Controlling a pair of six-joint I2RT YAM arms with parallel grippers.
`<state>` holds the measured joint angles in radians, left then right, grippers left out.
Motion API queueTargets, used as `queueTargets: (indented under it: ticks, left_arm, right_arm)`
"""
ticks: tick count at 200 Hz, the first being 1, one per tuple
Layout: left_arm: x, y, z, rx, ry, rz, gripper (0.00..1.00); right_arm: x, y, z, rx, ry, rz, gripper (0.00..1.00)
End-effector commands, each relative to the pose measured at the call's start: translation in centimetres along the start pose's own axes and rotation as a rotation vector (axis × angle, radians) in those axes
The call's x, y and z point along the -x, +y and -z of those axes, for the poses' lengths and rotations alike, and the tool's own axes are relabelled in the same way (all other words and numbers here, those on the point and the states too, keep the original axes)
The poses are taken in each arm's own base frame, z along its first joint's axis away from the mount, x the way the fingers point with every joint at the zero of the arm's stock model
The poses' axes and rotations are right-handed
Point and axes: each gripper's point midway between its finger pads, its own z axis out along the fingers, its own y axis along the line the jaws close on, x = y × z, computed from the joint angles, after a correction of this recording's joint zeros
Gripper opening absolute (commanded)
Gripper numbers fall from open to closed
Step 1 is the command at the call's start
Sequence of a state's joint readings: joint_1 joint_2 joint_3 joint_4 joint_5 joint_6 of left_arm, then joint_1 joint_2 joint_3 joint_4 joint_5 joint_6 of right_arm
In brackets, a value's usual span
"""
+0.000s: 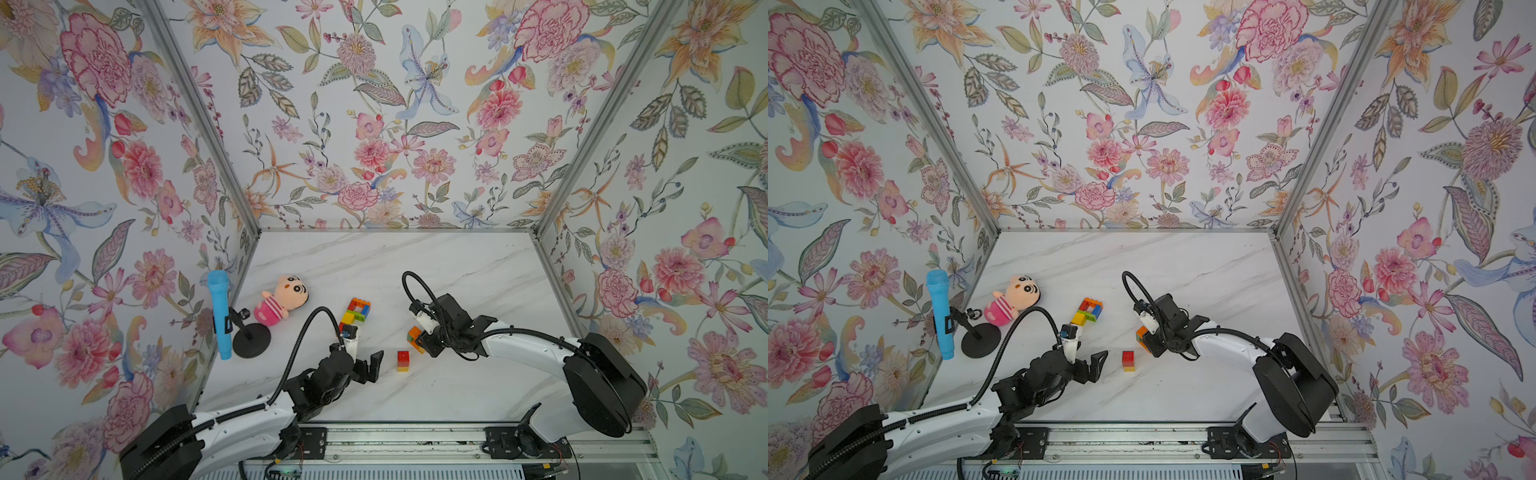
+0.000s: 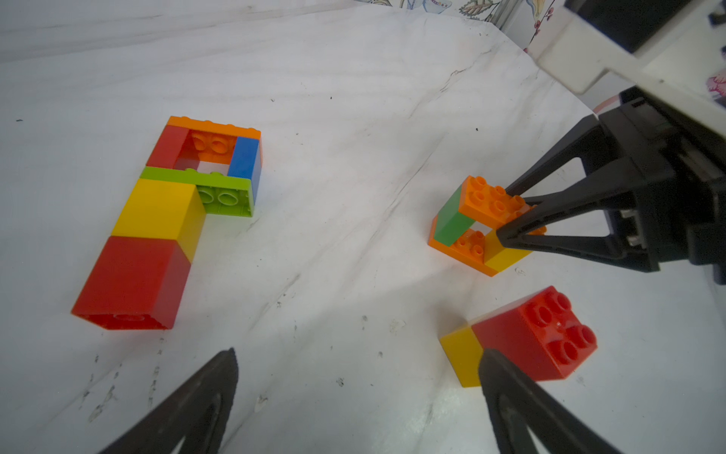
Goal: Assemble the letter p with lego
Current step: Pick up the lego brick from the center of the board, then adjust the lego brick at the center of the board.
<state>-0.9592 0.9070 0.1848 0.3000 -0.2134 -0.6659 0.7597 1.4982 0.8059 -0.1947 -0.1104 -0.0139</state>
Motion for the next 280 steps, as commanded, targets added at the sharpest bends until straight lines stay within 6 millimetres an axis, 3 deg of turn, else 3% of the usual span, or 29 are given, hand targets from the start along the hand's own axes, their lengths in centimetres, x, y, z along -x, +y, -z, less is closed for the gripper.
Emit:
queueTargets:
  ticks: [1, 54, 106, 185, 280]
  left_arm:
    - [0.5, -1.4, 0.8, -0.05, -0.015, -0.045, 0.99]
    - [-0.4, -6.0, 1.5, -0.154, -0.006, -0.146, 0.99]
    - [-1.9, -8.8, -1.4, -0.116, 0.051, -0.169, 0.99]
    - [-3.6, -6.1, -5.1, 0.067, 0.145, -0.111, 0.99]
    - [-3.6, -2.8, -3.8, 0.164, 0.149, -0.157, 0.99]
  right_arm:
    - [1.8, -0.3, 1.8, -0.026, -0.061, -0.016, 0.28]
    - [2.5, -0.9, 3.3, -0.023, -0.1, -0.069, 0.26]
    - [3.2, -1.5, 5.0, -0.034, -0.138, -0.088, 0.26]
    - [3.6, -1.8, 7.4, -0.044, -0.174, -0.104, 0.27]
    - [3.9, -1.2, 8.0, -0.025, -0.158, -0.089, 0.27]
